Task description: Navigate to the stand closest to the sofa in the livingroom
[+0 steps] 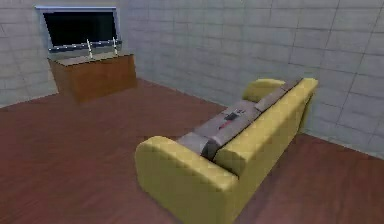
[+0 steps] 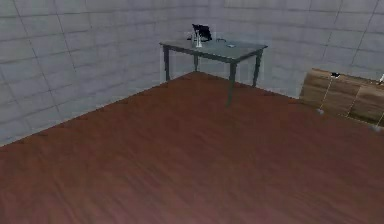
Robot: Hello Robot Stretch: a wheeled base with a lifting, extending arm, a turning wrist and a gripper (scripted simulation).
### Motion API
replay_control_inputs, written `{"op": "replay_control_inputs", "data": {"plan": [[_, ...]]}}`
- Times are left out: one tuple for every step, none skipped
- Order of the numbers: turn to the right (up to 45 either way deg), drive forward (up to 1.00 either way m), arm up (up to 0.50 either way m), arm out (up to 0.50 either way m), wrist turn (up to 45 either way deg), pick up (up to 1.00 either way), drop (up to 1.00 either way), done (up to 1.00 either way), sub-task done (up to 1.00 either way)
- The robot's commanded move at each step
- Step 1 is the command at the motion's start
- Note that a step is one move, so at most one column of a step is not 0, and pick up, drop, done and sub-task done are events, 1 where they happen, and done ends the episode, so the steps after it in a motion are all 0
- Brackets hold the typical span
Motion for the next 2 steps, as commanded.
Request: {"op": "replay_control_inputs", "data": {"plan": [[45.0,0.0,0.0,0.0,0.0,0.0,0.0,0.0,0.0],[30.0,0.0,0.0,0.0,0.0,0.0,0.0,0.0,0.0]]}}
